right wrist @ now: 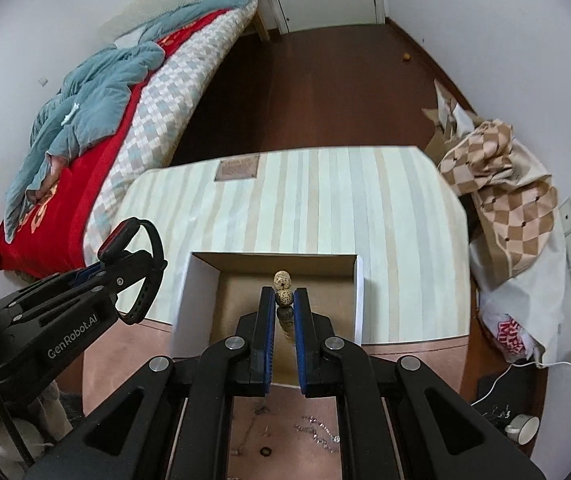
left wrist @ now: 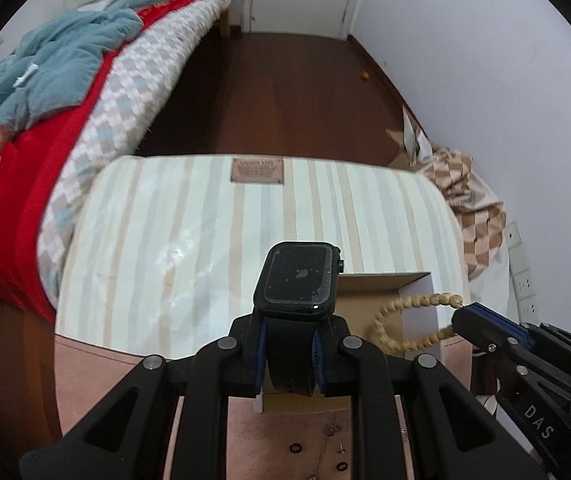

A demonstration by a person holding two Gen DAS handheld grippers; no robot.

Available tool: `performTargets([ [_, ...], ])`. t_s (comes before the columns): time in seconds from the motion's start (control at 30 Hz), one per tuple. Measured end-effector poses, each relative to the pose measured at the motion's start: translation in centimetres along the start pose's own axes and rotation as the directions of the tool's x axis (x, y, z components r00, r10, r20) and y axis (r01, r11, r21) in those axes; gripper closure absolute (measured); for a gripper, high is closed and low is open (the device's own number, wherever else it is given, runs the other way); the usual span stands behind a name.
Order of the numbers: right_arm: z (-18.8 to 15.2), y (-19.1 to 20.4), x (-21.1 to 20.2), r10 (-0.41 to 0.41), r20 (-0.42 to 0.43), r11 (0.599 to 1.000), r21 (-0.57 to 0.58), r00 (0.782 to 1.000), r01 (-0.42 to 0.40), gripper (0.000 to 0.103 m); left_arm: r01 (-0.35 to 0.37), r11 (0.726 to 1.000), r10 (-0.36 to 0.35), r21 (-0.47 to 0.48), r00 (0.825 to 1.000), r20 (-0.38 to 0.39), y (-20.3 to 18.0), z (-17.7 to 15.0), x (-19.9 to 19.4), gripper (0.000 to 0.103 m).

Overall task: Organize jewelry
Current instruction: 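Carry the watch and bead bracelet into the white box and open both tools, then lift both tools back from the box over the table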

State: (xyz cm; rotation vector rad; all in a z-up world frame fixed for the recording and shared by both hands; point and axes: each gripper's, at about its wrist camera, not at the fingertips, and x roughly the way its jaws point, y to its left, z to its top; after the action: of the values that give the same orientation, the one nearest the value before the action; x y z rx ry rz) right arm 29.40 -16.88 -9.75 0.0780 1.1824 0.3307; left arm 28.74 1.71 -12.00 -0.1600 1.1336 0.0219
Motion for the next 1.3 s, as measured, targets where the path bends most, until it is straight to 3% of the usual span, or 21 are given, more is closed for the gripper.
performTargets([
  [0.3, 0.1, -1.3, 3.6, 0.024, -0.052, 1.000, -0.001, 0.998, -0.024, 0.094, 0.034, 0.999, -0.035, -0.012, 0.997, -0.074, -0.9, 0.7, 2.9, 0.085],
  [0.4, 0.5, -1.6, 4.1, 0.056, -0.084, 0.998, 0.007, 0.995, -0.056, 0.093, 0.032, 0.999, -0.035, -0.029, 0.996, -0.080, -0.8, 1.1, 3.0, 0.080],
  [0.5, 0.6, -2.1, 4.4, 0.062, -0.111, 0.998, 0.028, 0.992, -0.060, 0.089, 0.010, 0.999, -0.013, -0.038, 0.998, -0.065, -0.3, 1.3, 2.4, 0.058],
  [0.53, 0.6, -2.3, 4.3, 0.059, -0.118, 0.998, 0.034, 0.991, -0.056, 0.085, 0.007, 0.999, -0.010, -0.045, 0.999, -0.051, -0.1, 1.3, 2.0, 0.043],
  [0.57, 0.5, -2.4, 4.2, 0.059, -0.120, 0.998, 0.037, 0.991, -0.055, 0.071, 0.005, 0.999, -0.006, -0.052, 0.999, -0.036, 0.2, 1.2, 1.6, 0.034],
  [0.6, 0.4, -2.5, 4.1, 0.059, -0.120, 0.998, 0.037, 0.991, -0.055, 0.059, -0.001, 0.998, -0.001, -0.057, 1.000, -0.027, 0.5, 1.1, 1.3, 0.031],
  [0.67, 0.0, -2.5, 3.7, 0.044, -0.118, 0.999, 0.032, 0.992, -0.040, 0.049, -0.017, 0.998, 0.016, -0.060, 1.000, -0.022, 1.0, 0.8, 0.9, 0.024],
  [0.7, -0.1, -2.5, 3.5, 0.026, -0.115, 0.999, 0.026, 0.993, -0.024, 0.048, -0.022, 0.998, 0.021, -0.063, 1.000, -0.019, 1.2, 0.7, 0.7, 0.021],
  [0.77, -0.7, -2.3, 3.2, -0.028, -0.105, 1.000, 0.008, 0.994, 0.029, 0.046, -0.038, 0.998, 0.038, -0.057, 0.999, -0.014, 1.7, 0.2, 0.5, 0.005],
  [0.9, -2.5, -1.6, 3.0, -0.157, -0.084, 0.988, -0.024, 0.984, 0.156, 0.008, -0.142, 0.990, 0.142, -0.016, 0.990, -0.004, 2.5, -1.9, 0.5, 0.003],
  [1.03, -4.4, -1.2, 3.6, -0.207, -0.097, 0.978, -0.019, 0.974, 0.206, 0.008, -0.205, 0.979, 0.205, -0.003, 0.979, -0.001, 3.3, -4.0, 1.0, 0.001],
  [1.3, -6.7, 0.0, 3.0, -0.258, -0.070, 0.966, -0.029, 0.964, 0.256, 0.008, -0.247, 0.969, 0.246, 0.006, 0.969, 0.026, 3.7, -6.5, -0.3, 0.001],
])
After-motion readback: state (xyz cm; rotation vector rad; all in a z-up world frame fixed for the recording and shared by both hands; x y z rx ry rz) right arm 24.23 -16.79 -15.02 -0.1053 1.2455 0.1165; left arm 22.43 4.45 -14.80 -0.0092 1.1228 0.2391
